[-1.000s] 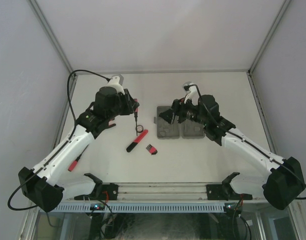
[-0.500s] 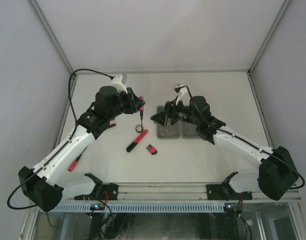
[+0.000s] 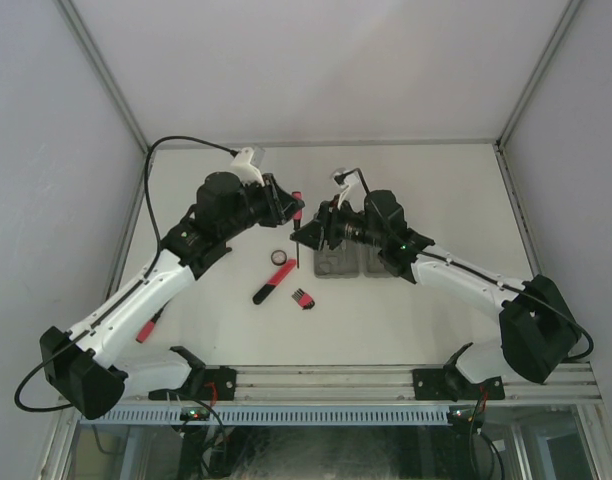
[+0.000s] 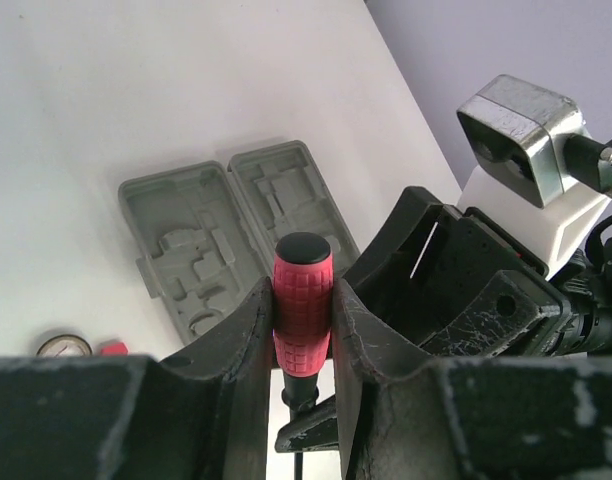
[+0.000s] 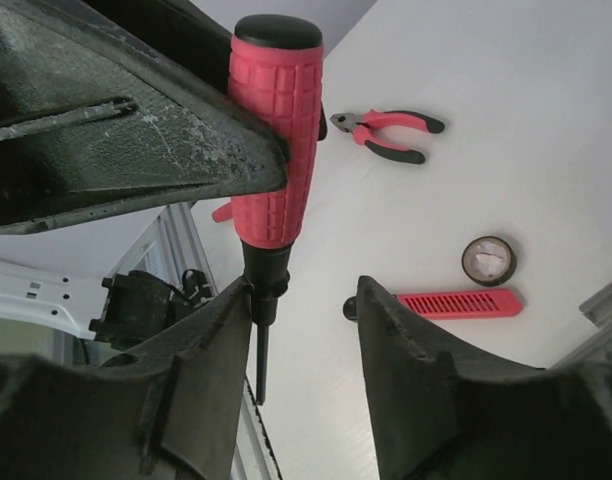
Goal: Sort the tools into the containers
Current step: Pick up the screwdriver from the center of the board.
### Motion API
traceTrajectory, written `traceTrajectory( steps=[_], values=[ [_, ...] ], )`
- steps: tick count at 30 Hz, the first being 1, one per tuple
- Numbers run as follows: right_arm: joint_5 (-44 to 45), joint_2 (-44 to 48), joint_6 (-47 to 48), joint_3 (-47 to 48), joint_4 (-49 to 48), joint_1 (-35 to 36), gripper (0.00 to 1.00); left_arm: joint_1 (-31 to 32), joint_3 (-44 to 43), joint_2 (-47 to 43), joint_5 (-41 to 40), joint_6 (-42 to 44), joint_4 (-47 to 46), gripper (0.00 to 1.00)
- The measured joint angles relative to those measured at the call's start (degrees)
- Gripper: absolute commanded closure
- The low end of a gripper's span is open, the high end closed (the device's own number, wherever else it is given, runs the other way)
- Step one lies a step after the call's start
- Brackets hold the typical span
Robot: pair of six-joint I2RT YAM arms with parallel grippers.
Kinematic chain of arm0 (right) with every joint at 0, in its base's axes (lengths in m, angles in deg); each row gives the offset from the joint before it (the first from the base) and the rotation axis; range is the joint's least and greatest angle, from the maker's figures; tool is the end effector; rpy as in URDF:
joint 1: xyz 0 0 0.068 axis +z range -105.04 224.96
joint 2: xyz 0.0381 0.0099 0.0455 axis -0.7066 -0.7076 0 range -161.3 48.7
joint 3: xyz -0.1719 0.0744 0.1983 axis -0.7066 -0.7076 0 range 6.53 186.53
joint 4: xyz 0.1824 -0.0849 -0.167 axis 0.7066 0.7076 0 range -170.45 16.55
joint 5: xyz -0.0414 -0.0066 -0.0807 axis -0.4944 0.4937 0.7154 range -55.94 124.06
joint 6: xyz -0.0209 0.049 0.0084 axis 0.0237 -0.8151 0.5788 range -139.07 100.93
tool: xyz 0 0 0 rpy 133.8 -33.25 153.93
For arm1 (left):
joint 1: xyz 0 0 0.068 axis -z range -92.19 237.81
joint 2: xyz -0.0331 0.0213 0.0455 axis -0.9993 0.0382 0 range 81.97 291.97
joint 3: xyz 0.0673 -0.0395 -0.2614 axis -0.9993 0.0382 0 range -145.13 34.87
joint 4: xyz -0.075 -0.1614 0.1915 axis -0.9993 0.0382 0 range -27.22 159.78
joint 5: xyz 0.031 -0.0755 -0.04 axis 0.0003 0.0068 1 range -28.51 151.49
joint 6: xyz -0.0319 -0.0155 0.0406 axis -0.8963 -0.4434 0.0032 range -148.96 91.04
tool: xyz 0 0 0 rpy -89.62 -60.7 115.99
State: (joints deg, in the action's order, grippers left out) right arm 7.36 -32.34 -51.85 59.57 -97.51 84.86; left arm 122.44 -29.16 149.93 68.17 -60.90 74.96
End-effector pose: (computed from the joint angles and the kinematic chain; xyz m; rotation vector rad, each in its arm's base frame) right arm 0.2408 0.2222 0.2922 -0.4905 1.8775 1.2952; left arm 0.2236 -0.1594 0.3709 0.1313 1.9475 -0.9000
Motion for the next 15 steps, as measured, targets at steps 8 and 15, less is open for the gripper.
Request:
traceTrajectory(
  steps=[8, 15],
  values=[
    [-1.7, 0.0, -1.0, 0.3, -0.9, 0.0, 0.89, 0.1, 0.2, 0.0, 0.1, 0.0, -1.8, 0.98],
    [-2.6, 0.0, -1.4, 0.3, -1.3, -0.6, 1.00, 0.1, 0.2, 0.0, 0.2, -0.1, -2.3, 0.87]
  ],
)
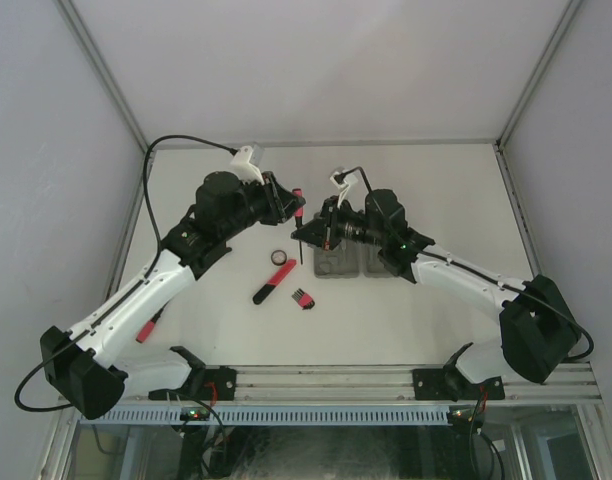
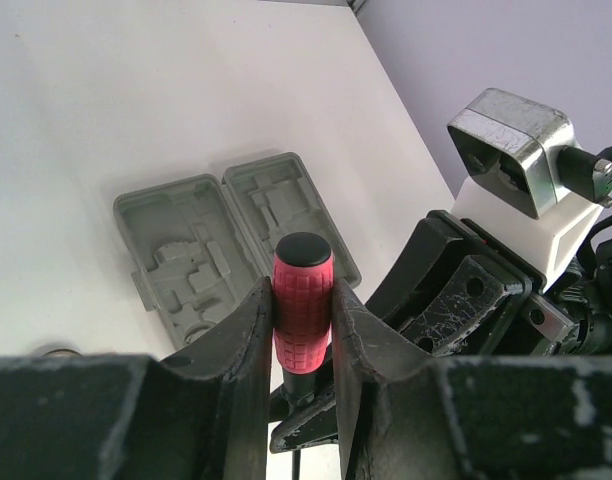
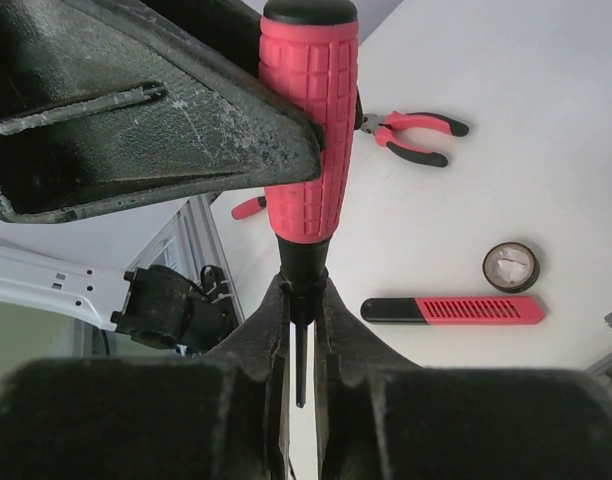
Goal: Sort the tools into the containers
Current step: Pick up the screwdriver from the center of the board.
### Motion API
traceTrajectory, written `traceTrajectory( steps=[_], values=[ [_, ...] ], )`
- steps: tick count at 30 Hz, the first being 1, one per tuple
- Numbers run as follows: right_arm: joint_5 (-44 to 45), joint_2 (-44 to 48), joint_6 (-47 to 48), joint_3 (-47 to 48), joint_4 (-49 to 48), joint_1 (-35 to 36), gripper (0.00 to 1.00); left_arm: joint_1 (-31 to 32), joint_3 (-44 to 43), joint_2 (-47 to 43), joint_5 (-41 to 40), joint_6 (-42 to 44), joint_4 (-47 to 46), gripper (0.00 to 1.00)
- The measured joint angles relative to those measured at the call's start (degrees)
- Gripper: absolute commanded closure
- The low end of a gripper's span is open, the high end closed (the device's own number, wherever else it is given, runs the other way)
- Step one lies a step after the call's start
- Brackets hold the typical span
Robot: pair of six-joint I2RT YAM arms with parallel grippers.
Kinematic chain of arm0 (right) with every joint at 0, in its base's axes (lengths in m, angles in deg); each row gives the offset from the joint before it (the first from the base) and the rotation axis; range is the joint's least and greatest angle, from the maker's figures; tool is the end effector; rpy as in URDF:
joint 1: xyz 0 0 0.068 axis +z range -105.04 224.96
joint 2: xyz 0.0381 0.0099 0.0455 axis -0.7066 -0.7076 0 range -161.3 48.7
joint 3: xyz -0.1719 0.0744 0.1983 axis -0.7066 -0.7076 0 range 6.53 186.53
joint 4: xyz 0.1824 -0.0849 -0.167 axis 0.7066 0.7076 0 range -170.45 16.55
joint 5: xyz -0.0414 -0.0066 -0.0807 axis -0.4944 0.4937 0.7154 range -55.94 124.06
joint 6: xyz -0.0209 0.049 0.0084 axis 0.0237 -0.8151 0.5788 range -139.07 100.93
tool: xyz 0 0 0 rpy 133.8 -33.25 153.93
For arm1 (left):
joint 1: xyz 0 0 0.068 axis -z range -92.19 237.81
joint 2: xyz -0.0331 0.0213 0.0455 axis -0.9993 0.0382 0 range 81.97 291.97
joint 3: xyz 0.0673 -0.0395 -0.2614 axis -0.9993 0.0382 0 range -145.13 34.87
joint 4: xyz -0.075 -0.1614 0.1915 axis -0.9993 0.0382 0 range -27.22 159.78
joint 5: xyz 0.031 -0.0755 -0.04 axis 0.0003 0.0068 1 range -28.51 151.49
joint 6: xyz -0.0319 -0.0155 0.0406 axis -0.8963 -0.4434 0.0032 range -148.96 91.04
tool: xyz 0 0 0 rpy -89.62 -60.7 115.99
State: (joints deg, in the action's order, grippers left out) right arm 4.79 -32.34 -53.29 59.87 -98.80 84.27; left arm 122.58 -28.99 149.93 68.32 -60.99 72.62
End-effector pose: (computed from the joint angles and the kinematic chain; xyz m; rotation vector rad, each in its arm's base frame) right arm 0.2423 0.2208 0.2965 -0.4993 1.8577 1.3469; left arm 0.2241 -0.1607 0.3742 0.1349 1.9094 -0.9185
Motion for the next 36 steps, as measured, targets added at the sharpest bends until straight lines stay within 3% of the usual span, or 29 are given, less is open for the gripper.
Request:
traceTrajectory(
  steps=[9, 13, 25, 31, 36],
  values=[
    [-1.0, 0.0, -0.3, 0.2, 0.1, -0.7, 1.00, 0.0, 0.3, -0.3, 0.0, -0.4, -0.7, 0.57],
    [-0.2, 0.0, -0.3, 0.3, 0.7, -1.7, 1.00, 0.1, 0.3, -1.3, 1.0, -0.6, -0.8, 0.49],
    [5.4, 3.1, 2.7, 0.3, 7.6, -5.9, 1.00, 0.2, 0.2, -5.6, 0.2, 0.3, 1.7, 0.42],
    [8.8, 9.4, 9.9, -0.1, 8.3, -7.0, 1.00, -0.6, 0.1, -6.9, -0.7, 2.1, 4.3, 0.41],
    [10.7, 15.2, 20.8, -5.8, 2.2, -5.7, 1.00, -1.6, -0.1, -7.5, -0.8, 3.4, 6.5, 0.40]
  ],
)
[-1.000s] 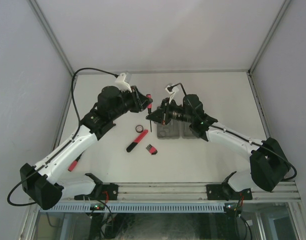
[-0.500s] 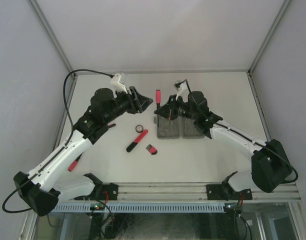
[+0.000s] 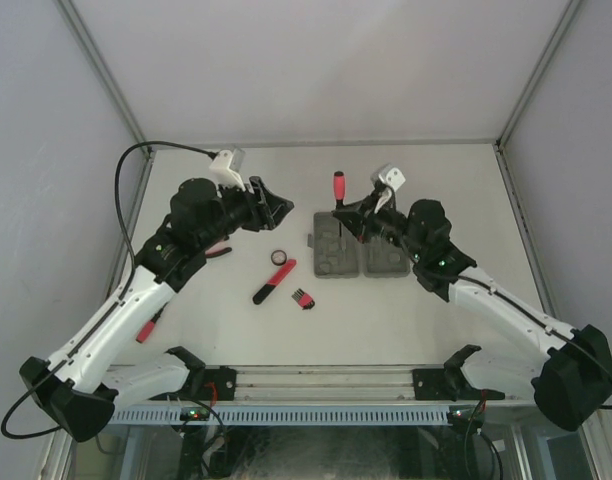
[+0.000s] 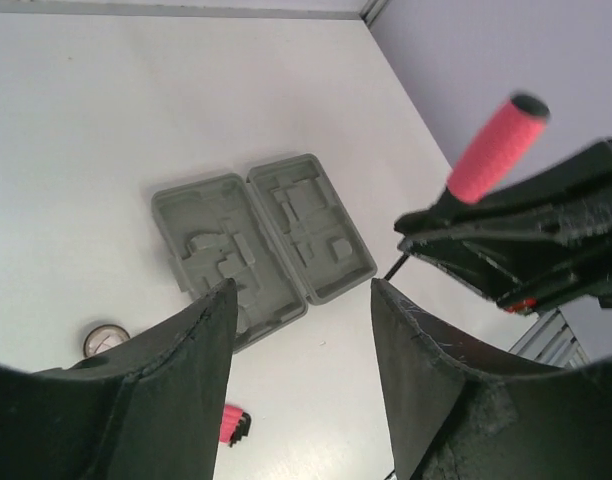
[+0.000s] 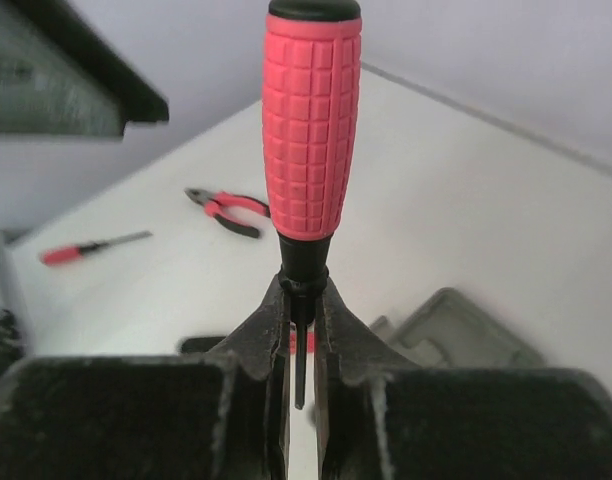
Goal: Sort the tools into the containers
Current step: Pick up the screwdriver from the center of the board.
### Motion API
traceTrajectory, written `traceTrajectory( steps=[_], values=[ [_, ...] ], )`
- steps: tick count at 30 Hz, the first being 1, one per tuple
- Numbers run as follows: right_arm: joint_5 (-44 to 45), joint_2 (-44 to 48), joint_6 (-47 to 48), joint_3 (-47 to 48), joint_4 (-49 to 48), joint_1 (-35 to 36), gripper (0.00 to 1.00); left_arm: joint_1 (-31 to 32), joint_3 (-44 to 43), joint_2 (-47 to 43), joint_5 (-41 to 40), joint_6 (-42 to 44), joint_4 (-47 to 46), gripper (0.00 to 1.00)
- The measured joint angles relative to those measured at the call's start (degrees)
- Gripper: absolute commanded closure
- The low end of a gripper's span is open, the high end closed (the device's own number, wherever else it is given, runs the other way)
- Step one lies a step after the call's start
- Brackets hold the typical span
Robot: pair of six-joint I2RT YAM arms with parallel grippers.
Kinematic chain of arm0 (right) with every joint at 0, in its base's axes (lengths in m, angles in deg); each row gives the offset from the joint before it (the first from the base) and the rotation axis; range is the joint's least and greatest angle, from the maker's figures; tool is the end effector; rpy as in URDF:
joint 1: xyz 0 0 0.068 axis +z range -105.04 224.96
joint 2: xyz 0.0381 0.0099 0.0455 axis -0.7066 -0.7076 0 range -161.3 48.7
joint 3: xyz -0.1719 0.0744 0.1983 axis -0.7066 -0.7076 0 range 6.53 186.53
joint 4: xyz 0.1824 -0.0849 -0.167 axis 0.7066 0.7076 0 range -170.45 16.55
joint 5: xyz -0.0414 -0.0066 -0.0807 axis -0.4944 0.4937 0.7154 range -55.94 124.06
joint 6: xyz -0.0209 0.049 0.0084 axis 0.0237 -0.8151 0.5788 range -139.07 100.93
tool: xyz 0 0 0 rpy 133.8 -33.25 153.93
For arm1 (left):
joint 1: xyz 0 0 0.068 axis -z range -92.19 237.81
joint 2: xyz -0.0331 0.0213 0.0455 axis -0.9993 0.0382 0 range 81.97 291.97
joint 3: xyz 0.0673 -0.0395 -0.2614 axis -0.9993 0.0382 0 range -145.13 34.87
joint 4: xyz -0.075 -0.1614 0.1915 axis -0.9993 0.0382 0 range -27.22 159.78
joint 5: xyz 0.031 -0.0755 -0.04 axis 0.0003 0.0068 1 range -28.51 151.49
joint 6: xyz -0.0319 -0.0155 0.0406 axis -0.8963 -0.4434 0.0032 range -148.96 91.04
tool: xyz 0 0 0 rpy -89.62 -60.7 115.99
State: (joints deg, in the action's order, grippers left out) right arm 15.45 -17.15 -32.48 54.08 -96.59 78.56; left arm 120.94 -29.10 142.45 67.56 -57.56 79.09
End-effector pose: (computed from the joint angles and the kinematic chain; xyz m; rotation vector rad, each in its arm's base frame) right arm 0.2195 0.1595 0.3304 -0.5491 1.5890 0.8872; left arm 0.1969 -0.1329 0.3938 0.1535 1.8722 -0.8538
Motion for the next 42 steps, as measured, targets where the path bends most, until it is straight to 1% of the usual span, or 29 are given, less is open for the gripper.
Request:
traceTrajectory(
  steps=[4, 10, 14, 20, 23, 30, 36, 42],
  values=[
    [1.4, 3.4, 13.7, -6.1, -3.5, 3.7, 1.00, -0.3, -0.1, -0.5, -0.1, 1.3, 1.7, 0.39],
    [1.2, 4.7, 31.6, -7.0, -2.5, 5.2, 1.00, -0.4, -1.6, -0.6, -0.1, 3.3, 4.7, 0.38],
    [0.0, 5.9, 43.7, -6.9, 1.0, 5.4, 1.00, -0.4, -2.8, -0.5, -0.1, 4.5, 6.2, 0.37],
    [-0.1, 6.0, 59.8, -6.1, 9.9, 6.5, 1.00, -0.4, -4.3, 0.5, 0.5, 6.4, 8.5, 0.36],
    [0.9, 6.0, 66.4, -5.8, 12.8, 6.9, 1.00, -0.4, -4.7, 1.3, 0.9, 7.5, 9.6, 0.36],
    [3.3, 5.8, 78.3, -4.3, 19.1, 7.1, 1.00, 0.7, -4.9, 2.3, 3.2, 10.5, 12.5, 0.36],
    [4.7, 5.6, 86.0, -3.5, 21.9, 8.0, 1.00, 2.2, -5.1, 5.1, 6.8, 12.5, 14.7, 0.35],
    [7.2, 2.6, 92.7, -3.5, 24.1, 11.4, 1.00, 4.2, -5.7, 8.8, 9.8, 12.7, 15.2, 0.34]
  ],
)
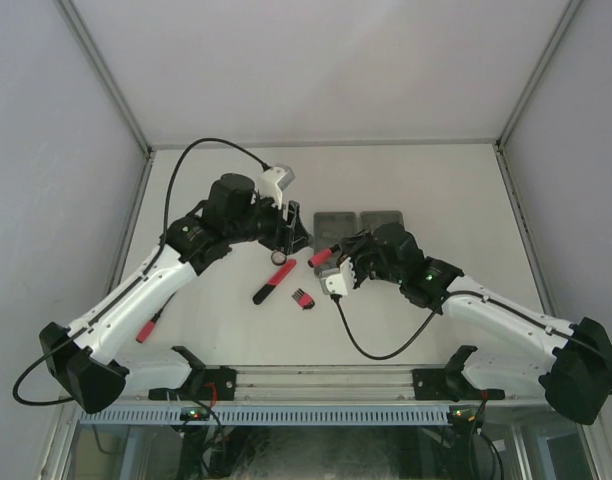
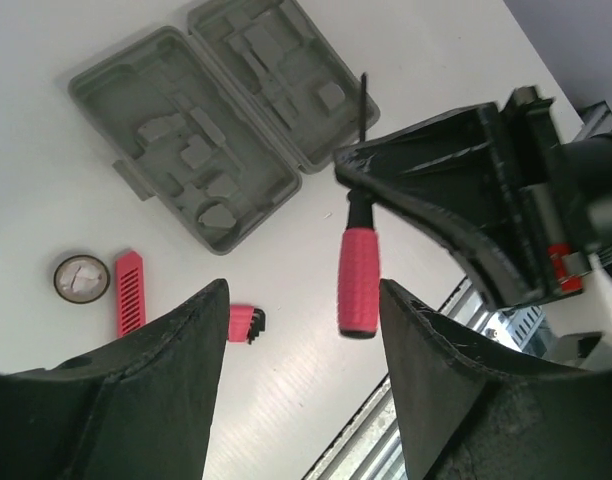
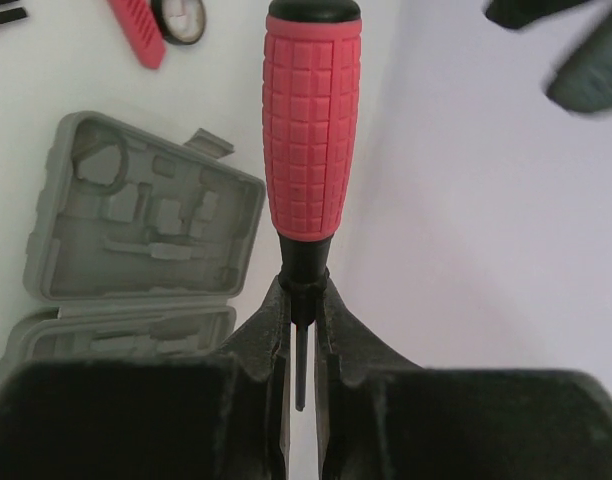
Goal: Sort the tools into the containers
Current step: Pick up the screwdriver from the center of the board.
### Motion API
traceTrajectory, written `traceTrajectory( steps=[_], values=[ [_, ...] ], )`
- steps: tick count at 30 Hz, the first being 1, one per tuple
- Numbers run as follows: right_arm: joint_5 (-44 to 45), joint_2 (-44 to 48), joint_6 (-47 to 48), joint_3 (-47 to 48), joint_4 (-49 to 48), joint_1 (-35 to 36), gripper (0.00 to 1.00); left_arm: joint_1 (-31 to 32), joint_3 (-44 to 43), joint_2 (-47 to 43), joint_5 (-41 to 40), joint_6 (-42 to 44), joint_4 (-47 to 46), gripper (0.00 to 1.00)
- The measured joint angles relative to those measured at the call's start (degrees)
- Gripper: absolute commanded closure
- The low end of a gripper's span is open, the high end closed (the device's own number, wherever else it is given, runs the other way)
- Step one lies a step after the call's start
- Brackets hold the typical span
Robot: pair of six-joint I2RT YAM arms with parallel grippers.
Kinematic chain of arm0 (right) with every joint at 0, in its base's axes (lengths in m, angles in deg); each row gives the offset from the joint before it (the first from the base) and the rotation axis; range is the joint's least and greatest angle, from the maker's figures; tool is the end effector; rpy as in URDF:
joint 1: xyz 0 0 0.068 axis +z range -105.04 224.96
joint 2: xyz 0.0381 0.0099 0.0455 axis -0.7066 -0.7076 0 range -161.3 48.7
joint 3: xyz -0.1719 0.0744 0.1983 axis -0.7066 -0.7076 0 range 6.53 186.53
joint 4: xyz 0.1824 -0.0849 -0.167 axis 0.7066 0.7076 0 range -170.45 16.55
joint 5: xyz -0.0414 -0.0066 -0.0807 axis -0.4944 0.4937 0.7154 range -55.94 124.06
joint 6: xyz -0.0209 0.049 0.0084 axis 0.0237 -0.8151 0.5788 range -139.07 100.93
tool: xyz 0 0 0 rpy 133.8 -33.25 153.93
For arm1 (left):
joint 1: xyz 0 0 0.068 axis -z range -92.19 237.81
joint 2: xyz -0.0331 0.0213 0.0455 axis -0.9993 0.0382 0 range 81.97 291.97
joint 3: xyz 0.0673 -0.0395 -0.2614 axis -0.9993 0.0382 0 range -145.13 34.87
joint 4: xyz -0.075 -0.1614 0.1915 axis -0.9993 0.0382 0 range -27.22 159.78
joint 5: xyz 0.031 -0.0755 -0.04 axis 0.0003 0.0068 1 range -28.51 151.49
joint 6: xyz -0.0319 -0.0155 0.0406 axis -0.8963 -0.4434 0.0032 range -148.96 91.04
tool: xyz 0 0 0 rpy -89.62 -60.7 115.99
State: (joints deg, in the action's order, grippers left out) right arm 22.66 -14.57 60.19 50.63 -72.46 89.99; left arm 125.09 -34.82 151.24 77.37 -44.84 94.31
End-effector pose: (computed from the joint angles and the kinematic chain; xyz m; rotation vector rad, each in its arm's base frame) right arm 0.1712 0.1813 0.2758 -1.8574 0.8412 -0.1718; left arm 0.2040 -0.1675 0.3663 0.5788 2.1305 -0.8304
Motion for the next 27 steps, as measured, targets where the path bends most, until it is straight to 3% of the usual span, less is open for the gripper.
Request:
traceTrajectory(
  steps=[21, 27],
  values=[
    [4.3, -1.5, 4.6, 0.0, -2.8, 4.9, 1.00, 2.1, -0.4, 5.2, 9.8, 0.6, -0.5, 0.42],
    [5.3, -1.4, 5.0, 0.0, -3.8, 4.9, 1.00, 2.8, -0.4, 6.9, 10.4, 2.1, 0.6, 0.51]
  ],
)
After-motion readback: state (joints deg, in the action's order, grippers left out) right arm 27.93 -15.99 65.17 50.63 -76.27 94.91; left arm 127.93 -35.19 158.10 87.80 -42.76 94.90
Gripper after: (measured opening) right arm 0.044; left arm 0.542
